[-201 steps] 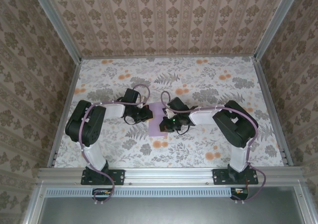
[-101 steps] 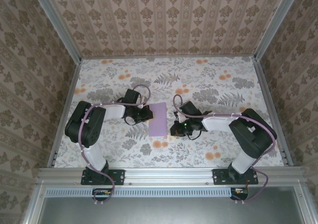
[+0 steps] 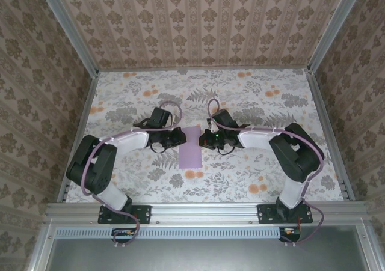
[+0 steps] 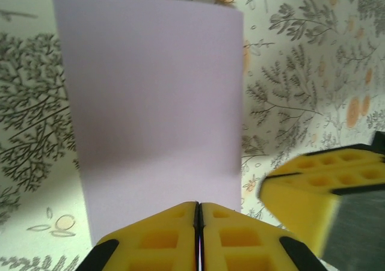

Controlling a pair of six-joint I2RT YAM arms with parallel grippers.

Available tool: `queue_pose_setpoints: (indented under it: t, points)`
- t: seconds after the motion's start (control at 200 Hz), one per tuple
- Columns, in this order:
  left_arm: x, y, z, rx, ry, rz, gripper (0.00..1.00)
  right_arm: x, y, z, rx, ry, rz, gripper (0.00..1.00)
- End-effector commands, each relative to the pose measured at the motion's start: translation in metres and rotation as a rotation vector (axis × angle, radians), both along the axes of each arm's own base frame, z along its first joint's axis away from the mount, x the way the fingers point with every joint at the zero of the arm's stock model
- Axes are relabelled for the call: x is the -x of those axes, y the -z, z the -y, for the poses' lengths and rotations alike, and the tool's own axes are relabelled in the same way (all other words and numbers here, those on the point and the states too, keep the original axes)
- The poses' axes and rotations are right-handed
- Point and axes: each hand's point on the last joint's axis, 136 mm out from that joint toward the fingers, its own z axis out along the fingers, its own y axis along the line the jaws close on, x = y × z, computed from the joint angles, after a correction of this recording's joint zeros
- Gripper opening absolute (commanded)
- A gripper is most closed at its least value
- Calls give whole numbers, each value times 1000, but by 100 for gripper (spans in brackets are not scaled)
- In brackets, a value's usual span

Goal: Fold a paper plane with a square sheet of paper (pick it up from the middle)
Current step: Fold the square sheet of paper in half at the center of the table, then first fold in half a square sheet of paper at the center of the table.

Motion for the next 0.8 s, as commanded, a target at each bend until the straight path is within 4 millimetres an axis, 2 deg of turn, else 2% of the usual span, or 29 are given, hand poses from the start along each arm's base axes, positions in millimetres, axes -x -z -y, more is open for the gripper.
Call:
queue_pose_setpoints:
  t: [0.0, 0.23, 0.425, 0.61, 0.795]
  points:
    - [-9, -12, 14, 57, 15, 5, 11, -9, 6, -4, -16, 13, -23, 0]
    - [-10, -1, 23, 81, 25, -33, 7, -24, 15, -7, -19, 10, -42, 0]
    - [4, 9, 30, 104, 38, -74, 4, -27, 25, -5, 12, 7, -59, 0]
    - [18, 17, 39, 114, 62, -114, 3, -23, 35, -1, 34, 26, -95, 0]
    - [24, 24, 40, 104, 58, -130, 2, -8, 34, 13, 60, 66, -127, 0]
